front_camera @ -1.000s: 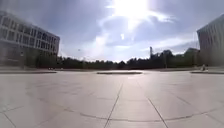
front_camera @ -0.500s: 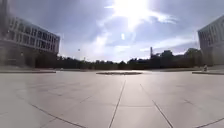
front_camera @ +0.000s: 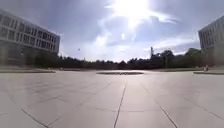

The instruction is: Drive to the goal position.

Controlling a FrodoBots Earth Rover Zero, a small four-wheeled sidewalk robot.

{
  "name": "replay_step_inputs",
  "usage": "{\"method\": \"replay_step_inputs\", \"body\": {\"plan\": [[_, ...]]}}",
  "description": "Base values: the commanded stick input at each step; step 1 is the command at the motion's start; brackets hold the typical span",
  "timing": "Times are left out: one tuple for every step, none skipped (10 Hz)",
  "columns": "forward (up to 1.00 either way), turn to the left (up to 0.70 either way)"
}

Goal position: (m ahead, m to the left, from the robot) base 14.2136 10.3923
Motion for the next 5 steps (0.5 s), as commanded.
{"method": "replay_step_inputs", "body": {"plan": [[0.5, 0.0], [0.5, 0.0], [0.5, 0.0], [0.5, 0.0], [0.5, 0.0]]}}
